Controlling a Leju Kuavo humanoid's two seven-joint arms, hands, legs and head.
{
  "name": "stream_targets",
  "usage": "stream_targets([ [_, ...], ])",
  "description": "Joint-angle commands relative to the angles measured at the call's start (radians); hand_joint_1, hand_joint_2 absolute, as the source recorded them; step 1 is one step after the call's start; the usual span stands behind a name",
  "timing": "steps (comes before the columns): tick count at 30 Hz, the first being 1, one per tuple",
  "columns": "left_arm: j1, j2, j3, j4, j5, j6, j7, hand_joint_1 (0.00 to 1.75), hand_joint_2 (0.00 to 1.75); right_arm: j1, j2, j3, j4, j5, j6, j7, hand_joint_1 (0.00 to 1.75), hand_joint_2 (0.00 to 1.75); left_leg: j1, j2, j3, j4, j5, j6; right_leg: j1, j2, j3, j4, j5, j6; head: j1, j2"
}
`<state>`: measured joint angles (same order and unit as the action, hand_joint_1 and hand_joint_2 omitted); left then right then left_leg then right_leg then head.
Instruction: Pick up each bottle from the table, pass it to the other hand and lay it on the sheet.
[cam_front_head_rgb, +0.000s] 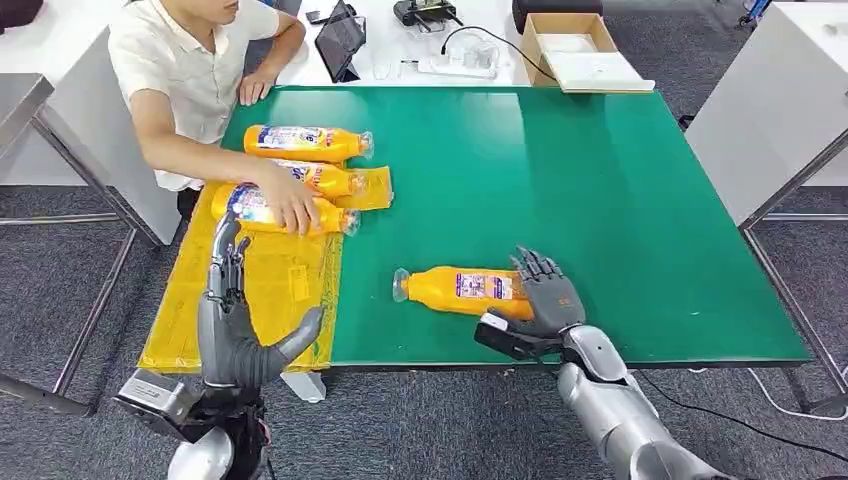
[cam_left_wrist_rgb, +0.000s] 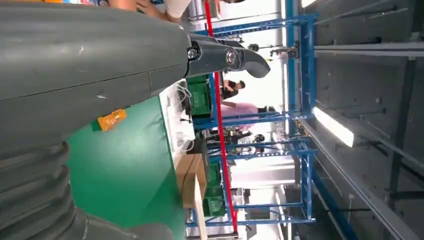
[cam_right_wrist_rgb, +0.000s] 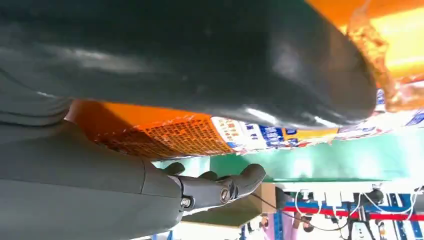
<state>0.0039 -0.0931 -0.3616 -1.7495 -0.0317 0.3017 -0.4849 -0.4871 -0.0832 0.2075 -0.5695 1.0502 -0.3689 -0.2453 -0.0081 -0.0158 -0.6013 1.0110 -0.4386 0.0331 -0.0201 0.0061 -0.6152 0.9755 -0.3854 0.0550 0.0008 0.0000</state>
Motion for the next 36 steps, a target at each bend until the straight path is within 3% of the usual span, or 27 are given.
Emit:
stream_targets([
  [1, -0.031, 0.012, -0.029, 0.061, 0.002, -0.005, 0.005, 0.0, 1.75, -0.063, 0.021, 0.073, 0.144, 0.015, 0.023, 0.015, 0.0, 0.0, 0.001, 0.002, 0.004, -0.001, -0.001, -0.002, 0.002, 0.0, 0.004, -0.001, -0.001, -0.003, 0.0, 0.0],
  [9, -0.02, 0.013, -0.033, 0.052, 0.016, -0.011, 0.0, 0.0, 1.75, -0.066, -0.004, 0.092, 0.176, 0.026, 0.075, 0.041, 0.0, 0.0, 0.001, 0.001, 0.006, -0.001, -0.002, -0.002, 0.002, -0.001, 0.006, -0.001, -0.002, -0.003, 0.0, 0.0],
  [10, -0.019, 0.013, -0.034, 0.051, 0.017, -0.011, -0.001, 0.0, 1.75, -0.066, -0.004, 0.094, 0.177, 0.027, 0.077, 0.041, 0.0, 1.75, 0.001, 0.001, 0.006, -0.001, -0.001, -0.002, 0.002, -0.001, 0.006, -0.001, -0.001, -0.002, 0.0, 0.0],
  [16, -0.015, 0.017, -0.039, 0.045, 0.024, -0.018, -0.007, 0.0, 1.75, -0.063, -0.016, 0.108, 0.19, 0.033, 0.112, 0.048, 0.0, 1.75, 0.001, 0.0, 0.007, -0.001, -0.001, -0.002, 0.002, -0.002, 0.007, -0.002, -0.001, -0.002, 0.0, 0.0],
  [36, -0.012, 0.022, -0.045, 0.047, 0.024, -0.022, -0.002, 0.0, 1.75, -0.057, -0.01, 0.087, 0.175, -0.002, 0.079, 0.05, 0.0, 1.75, 0.001, 0.002, 0.011, -0.001, -0.001, -0.001, 0.001, -0.001, 0.01, -0.001, 0.0, -0.001, 0.0, 0.0],
])
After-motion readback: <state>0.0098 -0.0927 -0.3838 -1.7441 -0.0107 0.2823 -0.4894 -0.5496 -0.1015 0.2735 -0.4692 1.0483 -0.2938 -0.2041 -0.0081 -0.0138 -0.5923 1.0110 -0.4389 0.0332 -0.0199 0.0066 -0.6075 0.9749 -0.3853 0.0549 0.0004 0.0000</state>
